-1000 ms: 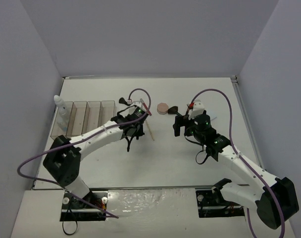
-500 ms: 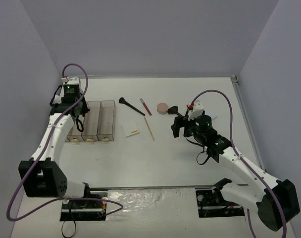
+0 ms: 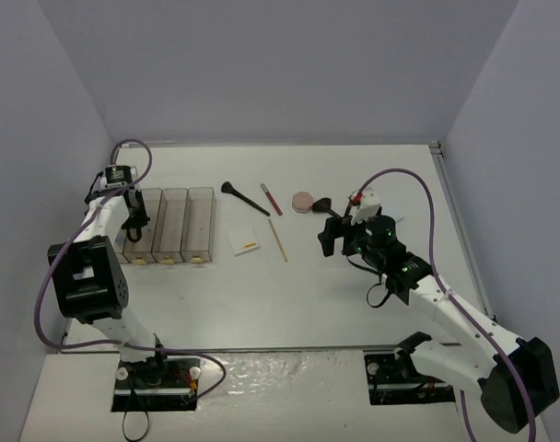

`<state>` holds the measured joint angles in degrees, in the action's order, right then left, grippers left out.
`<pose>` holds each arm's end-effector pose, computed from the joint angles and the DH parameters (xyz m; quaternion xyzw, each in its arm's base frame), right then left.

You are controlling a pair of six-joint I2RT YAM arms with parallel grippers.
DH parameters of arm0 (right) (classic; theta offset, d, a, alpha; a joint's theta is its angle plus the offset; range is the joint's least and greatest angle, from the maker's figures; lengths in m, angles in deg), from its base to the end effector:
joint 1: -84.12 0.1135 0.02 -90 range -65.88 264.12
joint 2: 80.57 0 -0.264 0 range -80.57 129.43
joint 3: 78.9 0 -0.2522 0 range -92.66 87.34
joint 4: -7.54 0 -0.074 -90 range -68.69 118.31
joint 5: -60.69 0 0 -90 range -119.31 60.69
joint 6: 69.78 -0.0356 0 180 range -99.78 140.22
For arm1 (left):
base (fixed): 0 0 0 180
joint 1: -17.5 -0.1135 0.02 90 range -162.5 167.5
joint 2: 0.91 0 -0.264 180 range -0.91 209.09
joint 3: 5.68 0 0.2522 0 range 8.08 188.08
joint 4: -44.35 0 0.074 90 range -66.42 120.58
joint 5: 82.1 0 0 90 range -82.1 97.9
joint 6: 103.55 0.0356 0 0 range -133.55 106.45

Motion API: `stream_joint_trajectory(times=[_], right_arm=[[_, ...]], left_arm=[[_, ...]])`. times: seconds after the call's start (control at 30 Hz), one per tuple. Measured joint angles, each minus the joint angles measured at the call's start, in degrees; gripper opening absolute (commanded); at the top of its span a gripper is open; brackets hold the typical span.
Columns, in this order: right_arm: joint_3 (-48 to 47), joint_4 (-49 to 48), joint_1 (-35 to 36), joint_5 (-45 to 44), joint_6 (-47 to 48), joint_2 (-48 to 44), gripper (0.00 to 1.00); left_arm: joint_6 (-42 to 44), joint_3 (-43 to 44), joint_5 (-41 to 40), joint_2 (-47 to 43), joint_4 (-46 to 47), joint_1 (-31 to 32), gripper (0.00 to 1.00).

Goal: Organize the makeup

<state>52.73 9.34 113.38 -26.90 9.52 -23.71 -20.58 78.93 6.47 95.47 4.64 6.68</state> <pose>0.2025 0.1151 0.2778 -0.1371 0.7553 0.2341 0.5966 0.3578 0.0693 0.2387 -0.1505 0.9319 0.0227 0.3293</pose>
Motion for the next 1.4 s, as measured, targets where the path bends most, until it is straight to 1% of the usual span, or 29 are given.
stream_joint_trajectory(times=[0.03, 0.07, 0.1, 0.17, 0.23, 0.27, 0.33, 0.43, 0.53, 0.6, 0.67, 0.77, 0.9, 1.0, 1.1, 1.13, 1.23, 1.4], right_arm=[[0.0, -0.1, 0.0, 0.0, 0.0, 0.1, 1.00], [0.0, -0.2, 0.0, 0.0, 0.0, 0.3, 1.00], [0.0, -0.3, 0.0, -0.1, -0.1, 0.5, 1.00], [0.0, -0.4, 0.0, -0.4, -0.5, 1.2, 1.00], [0.0, -0.4, -0.2, -1.1, -1.0, 2.0, 1.00], [0.0, -0.4, -0.3, -1.5, -1.2, 2.5, 0.98], [0.0, -0.4, -0.6, -2.3, -1.6, 3.1, 0.95], [0.0, -0.4, -1.5, -3.4, -2.3, 4.1, 0.90], [-0.2, -0.4, -2.6, -3.5, -2.7, 7.0, 0.87], [-0.6, -0.1, -2.9, -2.3, -2.7, 10.1, 0.86], [-1.9, 0.3, -2.9, -0.6, -2.6, 13.9, 0.86], [-2.6, 0.6, -2.9, 0.6, -2.6, 17.5, 0.86], [-2.6, 0.9, -2.9, 0.4, -2.8, 17.5, 0.89], [-2.5, 0.9, -2.9, -0.2, -3.0, 16.0, 0.90], [-1.4, 0.5, -2.9, -1.2, -3.1, 12.4, 0.91], [-0.9, 0.3, -2.9, -1.6, -3.1, 11.0, 0.91], [0.8, -0.2, -2.9, -2.8, -3.3, 7.2, 0.92], [2.3, -0.6, -2.9, -4.1, -3.4, 3.5, 0.93]], left_arm=[[-0.1, 0.0, 0.3, 0.6, 0.0, 0.0, 0.28], [-0.2, 0.0, 0.6, 1.1, 0.0, 0.0, 0.41], [-0.6, 0.0, 0.9, 1.5, -0.1, 0.0, 0.48], [-1.1, 0.0, 1.3, 1.7, -0.2, 0.1, 0.60], [-1.4, 0.0, 1.6, 1.5, -0.1, 0.2, 0.70], [-1.6, 0.0, 1.6, 1.4, -0.1, 0.2, 0.74], [-2.0, 0.0, 1.4, 0.8, -0.1, 0.3, 0.81], [-3.0, 0.0, 1.6, -1.5, -0.6, 0.7, 0.83], [-4.5, 0.0, 1.9, -6.3, -1.1, 3.0, 0.87], [-5.9, 0.4, 2.0, -10.0, -1.8, 5.9, 0.87], [-8.2, 1.2, 1.5, -13.2, -2.8, 10.4, 0.87], [-12.5, 2.5, 1.2, -16.6, -3.3, 20.2, 0.86], [-19.8, 2.8, -0.3, -16.7, -2.5, 33.2, 0.86], [-25.0, 3.8, -1.5, -12.1, -1.3, 40.9, 0.85], [-29.8, 8.4, -3.3, -2.7, -0.9, 46.6, 0.79], [-31.3, 10.3, -3.8, 0.8, -0.9, 48.0, 0.75], [-35.1, 15.9, -4.8, 10.3, -2.8, 51.0, 0.70], [-39.5, 22.1, -5.8, 19.8, -6.0, 53.2, 0.59]])
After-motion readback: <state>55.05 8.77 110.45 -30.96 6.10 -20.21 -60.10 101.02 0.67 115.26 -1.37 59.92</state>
